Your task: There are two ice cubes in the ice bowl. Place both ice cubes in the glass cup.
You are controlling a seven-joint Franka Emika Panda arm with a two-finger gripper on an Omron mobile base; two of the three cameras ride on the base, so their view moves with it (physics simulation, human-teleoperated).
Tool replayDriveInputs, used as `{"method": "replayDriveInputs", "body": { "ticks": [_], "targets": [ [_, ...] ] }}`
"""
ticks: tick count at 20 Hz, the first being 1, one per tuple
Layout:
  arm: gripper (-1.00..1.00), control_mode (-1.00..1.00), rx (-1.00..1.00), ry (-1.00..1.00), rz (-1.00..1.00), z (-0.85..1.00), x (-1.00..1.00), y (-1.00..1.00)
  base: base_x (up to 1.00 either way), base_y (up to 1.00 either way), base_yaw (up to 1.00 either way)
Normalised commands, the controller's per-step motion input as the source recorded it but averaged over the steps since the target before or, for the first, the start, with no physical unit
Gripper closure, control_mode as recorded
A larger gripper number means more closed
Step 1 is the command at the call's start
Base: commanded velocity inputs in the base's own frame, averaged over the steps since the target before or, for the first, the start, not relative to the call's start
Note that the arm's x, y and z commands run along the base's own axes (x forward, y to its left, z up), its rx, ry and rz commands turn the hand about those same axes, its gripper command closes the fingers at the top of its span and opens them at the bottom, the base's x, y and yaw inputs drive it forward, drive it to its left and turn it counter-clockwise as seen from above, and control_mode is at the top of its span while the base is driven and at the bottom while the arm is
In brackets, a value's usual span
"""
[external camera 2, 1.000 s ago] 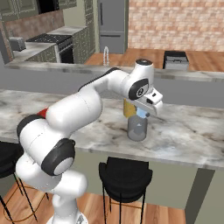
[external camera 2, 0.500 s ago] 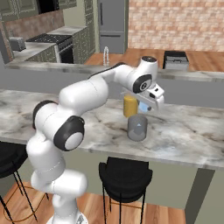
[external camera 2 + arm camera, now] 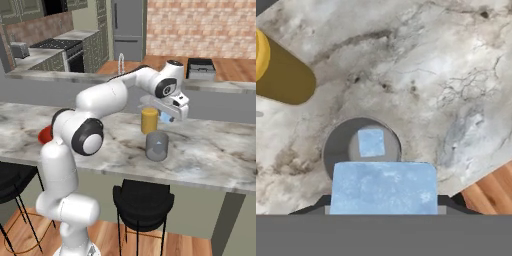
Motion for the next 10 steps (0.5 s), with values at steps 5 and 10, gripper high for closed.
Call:
{"method": "replayDriveInputs", "body": {
  "ticks": [5, 10],
  "targets": [
    [1.00, -1.00, 0.00, 0.03, 0.00, -0.34, 0.25, 0.00, 0.00, 0.00, 0.00],
    [1.00, -1.00, 0.00, 0.01, 0.00, -0.44, 0.22, 0.00, 0.00, 0.00, 0.00]
  ]
}}
